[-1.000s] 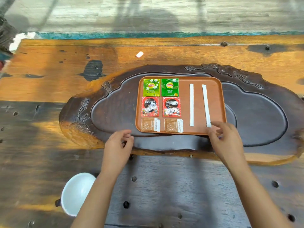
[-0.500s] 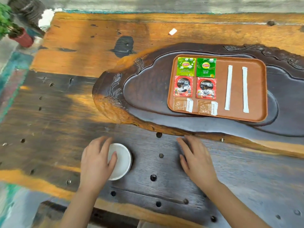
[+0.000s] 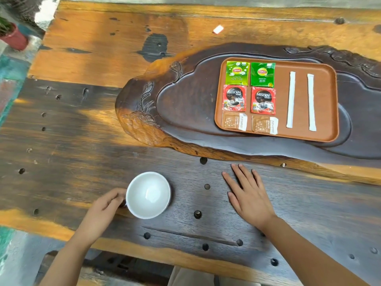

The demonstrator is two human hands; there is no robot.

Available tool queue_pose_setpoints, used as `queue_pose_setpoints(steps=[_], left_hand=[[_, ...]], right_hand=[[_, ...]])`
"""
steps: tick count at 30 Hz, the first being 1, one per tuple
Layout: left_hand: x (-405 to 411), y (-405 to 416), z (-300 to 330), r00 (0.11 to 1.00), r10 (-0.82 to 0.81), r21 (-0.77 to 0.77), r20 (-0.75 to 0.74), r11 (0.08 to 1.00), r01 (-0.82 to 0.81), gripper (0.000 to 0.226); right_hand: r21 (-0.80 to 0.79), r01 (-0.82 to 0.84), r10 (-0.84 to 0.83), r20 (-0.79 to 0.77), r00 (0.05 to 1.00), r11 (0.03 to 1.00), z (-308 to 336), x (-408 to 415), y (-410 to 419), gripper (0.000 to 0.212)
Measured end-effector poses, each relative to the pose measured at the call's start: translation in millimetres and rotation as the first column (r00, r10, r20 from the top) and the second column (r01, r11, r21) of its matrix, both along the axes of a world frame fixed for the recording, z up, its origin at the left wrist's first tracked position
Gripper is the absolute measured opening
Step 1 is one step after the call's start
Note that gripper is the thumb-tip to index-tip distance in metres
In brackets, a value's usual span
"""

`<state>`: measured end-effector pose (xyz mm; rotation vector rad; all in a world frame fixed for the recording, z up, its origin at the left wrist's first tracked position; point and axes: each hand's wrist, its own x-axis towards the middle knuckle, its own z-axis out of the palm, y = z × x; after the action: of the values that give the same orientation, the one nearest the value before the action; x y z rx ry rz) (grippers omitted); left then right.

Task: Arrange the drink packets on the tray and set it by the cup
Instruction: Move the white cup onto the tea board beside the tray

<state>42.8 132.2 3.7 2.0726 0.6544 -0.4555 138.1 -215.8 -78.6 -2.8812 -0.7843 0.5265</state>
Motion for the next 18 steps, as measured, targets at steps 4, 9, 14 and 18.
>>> queue_pose_setpoints(steps=[4,9,14,18], left_hand=[[-12,5,-3,0.997,0.058,-0.128,-0.045,0.99,-0.063,0.024],[-15,-3,-12,0.983,0.174,-0.215,-0.055,0.96,-0.182,0.019],[11,-16,-18,0.979,0.205,-0.278,0.005,0.94,-0.196,0.021],[51,-25,-16,0.975,0.189,-0.326,0.119,0.935,-0.141,0.021]], right_hand=[[0.003,-0.013,0.013,-0.01,1.0,1.0,1,1,0,0.056],[0.016,-0.108,0.108,-0.01,0.994,0.994,-3,12,-8,0.059],[0.036,-0.202,0.202,0.006,0.979,0.979,-5,25,-13,0.061],[0.076,-0.191,0.19,0.012,0.982,0.979,-4,26,-12,0.062]])
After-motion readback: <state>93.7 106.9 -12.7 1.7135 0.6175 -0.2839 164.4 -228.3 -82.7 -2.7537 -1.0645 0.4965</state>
